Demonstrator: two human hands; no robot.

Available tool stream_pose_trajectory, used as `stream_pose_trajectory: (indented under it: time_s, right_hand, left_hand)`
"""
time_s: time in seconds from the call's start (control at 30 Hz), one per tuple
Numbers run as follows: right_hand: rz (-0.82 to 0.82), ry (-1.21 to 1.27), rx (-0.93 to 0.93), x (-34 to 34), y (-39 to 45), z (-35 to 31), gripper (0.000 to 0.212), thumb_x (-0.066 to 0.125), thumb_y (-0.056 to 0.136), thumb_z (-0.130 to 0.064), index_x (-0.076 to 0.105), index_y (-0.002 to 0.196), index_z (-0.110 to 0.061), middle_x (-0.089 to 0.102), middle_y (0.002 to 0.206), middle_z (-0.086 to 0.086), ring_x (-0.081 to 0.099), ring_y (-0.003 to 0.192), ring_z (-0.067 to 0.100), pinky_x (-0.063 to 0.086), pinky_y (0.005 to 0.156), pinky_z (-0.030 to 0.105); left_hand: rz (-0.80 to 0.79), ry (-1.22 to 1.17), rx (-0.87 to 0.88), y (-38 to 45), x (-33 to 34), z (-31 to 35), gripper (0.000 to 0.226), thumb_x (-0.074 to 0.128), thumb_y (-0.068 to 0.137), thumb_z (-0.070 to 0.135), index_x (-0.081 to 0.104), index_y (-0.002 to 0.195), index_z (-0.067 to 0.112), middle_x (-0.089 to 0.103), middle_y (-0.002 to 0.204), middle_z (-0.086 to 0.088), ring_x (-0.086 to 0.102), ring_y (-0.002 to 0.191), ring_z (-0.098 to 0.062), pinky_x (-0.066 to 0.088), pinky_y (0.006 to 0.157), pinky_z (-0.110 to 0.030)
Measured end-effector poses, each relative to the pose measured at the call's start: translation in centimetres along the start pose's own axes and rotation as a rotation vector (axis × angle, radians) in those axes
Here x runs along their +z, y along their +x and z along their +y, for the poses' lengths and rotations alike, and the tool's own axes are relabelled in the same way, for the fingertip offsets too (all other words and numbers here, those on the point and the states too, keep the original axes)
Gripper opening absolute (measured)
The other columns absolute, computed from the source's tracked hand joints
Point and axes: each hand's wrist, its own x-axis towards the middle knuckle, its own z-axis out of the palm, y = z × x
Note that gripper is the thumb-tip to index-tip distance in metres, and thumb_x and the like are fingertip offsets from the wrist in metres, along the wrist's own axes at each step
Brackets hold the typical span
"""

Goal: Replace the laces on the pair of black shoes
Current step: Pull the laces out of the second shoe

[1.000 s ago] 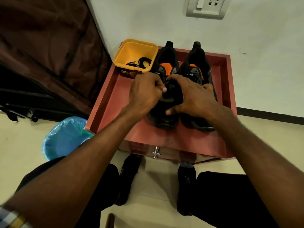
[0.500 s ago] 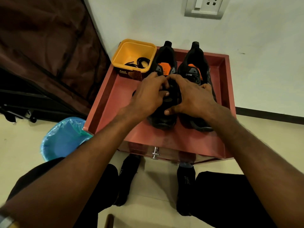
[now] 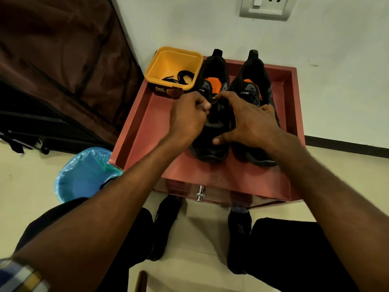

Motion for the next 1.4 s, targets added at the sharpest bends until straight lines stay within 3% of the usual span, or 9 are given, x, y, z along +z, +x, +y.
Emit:
stream_pose_trajectory:
  time_s: [0.2,0.4,0.6,0.8,0.9,0.97,1.1,1.23,1.4]
  right_hand:
    - [-0.003,0.007,0.004,-0.2,-0.1,0.0,0.115,0.088,0.064,-0.063,0.02,0.155,-0.044,0.045,0.158,-0.011,0.047,0.142,0.023,0.023,0.112,0.055]
    - [0.0,0.013,0.01,-0.2,-0.2,-0.1,0.114,0.088,0.063,-0.061,0.022,0.154,-0.044,0.05,0.154,-0.01,0.05,0.139,0.024,0.025,0.11,0.055]
    - [-0.003,0.035,0.028,-0.6,-0.4,0.0,0.114,0.09,0.062,-0.059,0.024,0.153,-0.043,0.048,0.155,-0.01,0.05,0.139,0.023,0.022,0.113,0.055]
    - [-0.032,0.034,0.003,-0.6,-0.3,-0.2,0.107,0.088,0.065,-0.06,0.027,0.152,-0.045,0.043,0.158,-0.012,0.047,0.141,0.021,0.021,0.111,0.053]
    - [-0.015,0.085,-0.003,-0.1,0.2,-0.1,0.074,0.078,0.081,-0.059,0.04,0.144,-0.045,0.045,0.15,-0.008,0.05,0.136,0.019,0.023,0.111,0.05]
    - [0.073,0.117,0.032,0.6,0.4,-0.5,0.05,0.068,0.092,-0.055,0.049,0.137,-0.044,0.05,0.127,-0.005,0.055,0.122,0.02,0.027,0.112,0.054]
    - [0.19,0.001,0.035,1.5,0.7,-2.3,0.034,0.062,0.098,-0.04,0.061,0.13,-0.029,0.049,0.119,0.0,0.057,0.112,0.023,0.031,0.108,0.054]
    - [0.17,-0.117,0.039,1.5,1.2,-3.0,0.028,0.062,0.097,-0.033,0.068,0.123,-0.026,0.052,0.121,0.003,0.058,0.11,0.025,0.041,0.099,0.053]
    - [0.188,0.171,0.043,1.4,1.4,-1.9,0.011,0.071,0.094,-0.027,0.079,0.102,-0.027,0.053,0.089,-0.013,0.059,0.091,0.011,0.046,0.073,0.031]
  left_hand:
    - [-0.035,-0.735,-0.485,0.5,-1.2,1.6,0.025,0.042,0.109,0.012,0.064,0.097,0.012,0.072,0.082,0.0,0.065,0.07,-0.011,0.042,0.058,-0.025]
    - [-0.044,-0.876,-0.424,-0.2,-0.7,1.9,0.029,0.032,0.113,0.019,0.06,0.107,0.011,0.071,0.08,0.0,0.075,0.079,-0.018,0.051,0.063,-0.026]
    - [-0.013,-1.507,-0.687,2.1,-3.7,0.9,0.025,0.043,0.094,0.0,0.049,0.078,0.018,0.044,0.048,0.008,0.038,0.031,-0.002,0.037,0.037,-0.017]
    - [-0.126,-0.155,-0.302,2.0,-5.8,0.9,0.014,0.064,0.091,0.013,0.065,0.078,0.013,0.064,0.055,-0.001,0.048,0.045,-0.021,0.04,0.048,-0.027]
    - [-0.209,0.327,-0.175,1.1,-5.1,0.2,0.027,0.066,0.09,0.033,0.071,0.071,0.015,0.072,0.069,-0.002,0.068,0.068,-0.024,0.056,0.073,-0.042]
    - [-0.112,0.6,-0.029,0.8,-4.7,0.3,0.017,0.068,0.089,0.035,0.071,0.085,0.019,0.07,0.091,-0.001,0.065,0.095,-0.026,0.04,0.093,-0.048]
    - [-0.371,0.291,0.225,1.8,-4.4,0.4,0.08,0.084,0.084,0.03,0.043,0.153,0.028,0.032,0.159,0.003,0.034,0.145,-0.018,0.038,0.113,-0.038]
    - [-0.486,0.267,0.339,2.1,-3.0,-1.8,0.111,0.095,0.069,0.023,0.032,0.159,0.034,-0.005,0.17,0.006,0.013,0.157,-0.022,0.039,0.114,-0.035]
    - [-0.387,0.253,0.336,2.1,-2.8,-2.2,0.115,0.101,0.054,0.033,0.04,0.152,0.036,0.001,0.172,0.008,0.022,0.155,-0.022,0.046,0.112,-0.046]
